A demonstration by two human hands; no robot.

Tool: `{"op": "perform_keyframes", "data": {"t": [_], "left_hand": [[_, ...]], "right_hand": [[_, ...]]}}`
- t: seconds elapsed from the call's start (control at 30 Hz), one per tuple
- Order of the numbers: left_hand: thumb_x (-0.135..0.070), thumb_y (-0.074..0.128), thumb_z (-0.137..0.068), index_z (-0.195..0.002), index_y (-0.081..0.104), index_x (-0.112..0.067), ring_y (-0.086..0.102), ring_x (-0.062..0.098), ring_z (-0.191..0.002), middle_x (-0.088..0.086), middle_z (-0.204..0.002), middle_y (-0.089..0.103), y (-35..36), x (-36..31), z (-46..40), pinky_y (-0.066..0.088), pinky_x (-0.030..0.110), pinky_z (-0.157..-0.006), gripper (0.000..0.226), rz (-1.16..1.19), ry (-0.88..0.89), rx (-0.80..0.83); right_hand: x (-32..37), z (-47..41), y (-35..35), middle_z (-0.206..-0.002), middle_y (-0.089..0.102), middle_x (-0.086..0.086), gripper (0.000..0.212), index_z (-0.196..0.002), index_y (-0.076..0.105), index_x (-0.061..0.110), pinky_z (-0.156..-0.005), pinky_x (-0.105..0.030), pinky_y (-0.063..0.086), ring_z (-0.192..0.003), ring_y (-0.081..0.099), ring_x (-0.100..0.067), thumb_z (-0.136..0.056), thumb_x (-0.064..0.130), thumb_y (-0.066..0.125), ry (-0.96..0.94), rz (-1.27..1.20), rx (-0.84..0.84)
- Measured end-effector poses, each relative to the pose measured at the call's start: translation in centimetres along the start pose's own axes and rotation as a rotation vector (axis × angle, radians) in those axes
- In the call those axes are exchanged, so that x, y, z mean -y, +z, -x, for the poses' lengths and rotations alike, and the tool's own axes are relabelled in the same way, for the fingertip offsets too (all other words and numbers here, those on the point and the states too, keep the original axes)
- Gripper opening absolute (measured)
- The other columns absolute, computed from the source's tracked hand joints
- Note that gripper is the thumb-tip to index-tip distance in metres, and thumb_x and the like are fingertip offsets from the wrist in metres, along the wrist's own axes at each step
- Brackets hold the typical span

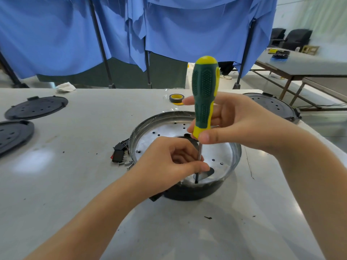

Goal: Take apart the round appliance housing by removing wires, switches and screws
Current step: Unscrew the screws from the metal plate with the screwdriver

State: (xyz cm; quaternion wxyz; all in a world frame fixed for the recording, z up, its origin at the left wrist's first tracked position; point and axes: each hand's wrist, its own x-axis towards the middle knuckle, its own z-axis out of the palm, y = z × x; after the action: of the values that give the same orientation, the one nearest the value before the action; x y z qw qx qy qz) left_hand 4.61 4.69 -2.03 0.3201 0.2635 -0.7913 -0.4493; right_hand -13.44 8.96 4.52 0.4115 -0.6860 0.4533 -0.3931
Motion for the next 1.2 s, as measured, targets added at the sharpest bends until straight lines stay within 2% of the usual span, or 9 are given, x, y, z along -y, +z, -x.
{"op": "perform_keyframes", "data": {"t": [0.13,0.33,0.47,0.57,0.73,0.9,1.0,1.1,1.2], "left_hand": [[-0.009,0.072,-0.082,-0.091,0.074,-0.013,0.073,0.009,-0.077,-0.002,-0.083,0.076,-0.11,0.09,0.21,0.056,0.020,-0.078,0.009,-0.017,0.012,0.067],[-0.011,0.082,-0.071,-0.070,0.069,-0.010,0.069,0.013,-0.062,0.004,-0.070,0.073,0.01,0.03,-0.02,0.058,0.026,-0.067,0.012,-0.003,-0.009,-0.022],[-0.010,0.072,-0.083,-0.092,0.073,-0.015,0.073,0.008,-0.078,-0.003,-0.085,0.076,-0.22,0.06,0.25,0.056,0.019,-0.077,0.010,-0.010,0.012,0.086],[-0.009,0.075,-0.079,-0.082,0.073,-0.011,0.073,0.013,-0.070,0.001,-0.075,0.075,-0.18,0.16,0.16,0.058,0.026,-0.073,0.004,0.006,0.010,0.036],[-0.020,0.084,-0.067,-0.068,0.068,-0.012,0.067,0.012,-0.060,-0.006,-0.062,0.069,-0.12,0.36,-0.07,0.057,0.027,-0.064,0.019,-0.022,0.019,-0.031],[-0.007,0.067,-0.087,-0.099,0.071,-0.015,0.072,0.007,-0.084,-0.005,-0.089,0.076,-0.37,0.28,0.25,0.054,0.017,-0.078,0.015,-0.009,0.038,0.105],[-0.008,0.076,-0.078,-0.081,0.072,-0.009,0.072,0.013,-0.069,0.000,-0.075,0.074,-0.25,0.11,0.17,0.058,0.027,-0.070,0.005,0.006,0.027,0.023],[-0.016,0.084,-0.068,-0.068,0.066,-0.007,0.066,0.025,-0.061,0.004,-0.062,0.067,0.10,0.13,0.03,0.057,0.038,-0.065,0.020,-0.024,0.036,-0.060],[-0.017,0.081,-0.074,-0.076,0.069,-0.013,0.069,0.013,-0.066,-0.001,-0.071,0.071,0.03,0.15,0.07,0.057,0.026,-0.069,0.013,-0.024,0.036,-0.012]], "right_hand": [[0.16,0.31,-0.15,-0.111,0.071,-0.010,0.065,-0.138,0.041,0.016,-0.086,-0.027,0.054,-0.107,0.067,-0.022,-0.079,0.004,0.067,0.003,-0.054,0.075],[-0.11,-0.27,0.30,-0.100,0.070,-0.019,0.070,-0.130,0.049,0.014,-0.088,-0.040,0.056,-0.096,0.067,-0.036,-0.066,0.010,0.077,-0.027,0.007,-0.059],[0.17,0.20,-0.23,-0.107,0.072,-0.010,0.067,-0.136,0.043,0.018,-0.083,-0.029,0.055,-0.101,0.069,-0.025,-0.076,0.008,0.071,-0.006,-0.037,0.043],[0.16,0.18,-0.01,-0.112,0.071,-0.007,0.068,-0.138,0.041,0.022,-0.086,-0.028,0.054,-0.106,0.067,-0.021,-0.077,0.012,0.070,0.020,0.000,0.056],[-0.21,-0.43,0.46,-0.103,0.065,-0.028,0.072,-0.132,0.046,0.014,-0.090,-0.045,0.054,-0.095,0.066,-0.040,-0.069,0.008,0.079,-0.038,0.014,-0.052],[-0.13,0.07,-0.29,-0.112,0.070,-0.011,0.066,-0.138,0.039,0.016,-0.086,-0.032,0.054,-0.106,0.067,-0.026,-0.079,0.000,0.062,-0.010,-0.039,0.068],[0.01,0.10,-0.14,-0.109,0.071,-0.008,0.070,-0.138,0.040,0.019,-0.083,-0.029,0.055,-0.102,0.068,-0.024,-0.075,0.008,0.069,0.008,-0.042,0.067],[-0.04,-0.16,0.35,-0.095,0.073,-0.008,0.072,-0.132,0.046,0.016,-0.083,-0.038,0.057,-0.090,0.069,-0.026,-0.068,0.009,0.078,-0.018,-0.022,-0.002],[-0.14,-0.25,0.31,-0.090,0.072,-0.006,0.076,-0.134,0.044,0.016,-0.082,-0.038,0.058,-0.090,0.071,-0.026,-0.065,0.007,0.075,-0.030,-0.062,-0.033]]}}
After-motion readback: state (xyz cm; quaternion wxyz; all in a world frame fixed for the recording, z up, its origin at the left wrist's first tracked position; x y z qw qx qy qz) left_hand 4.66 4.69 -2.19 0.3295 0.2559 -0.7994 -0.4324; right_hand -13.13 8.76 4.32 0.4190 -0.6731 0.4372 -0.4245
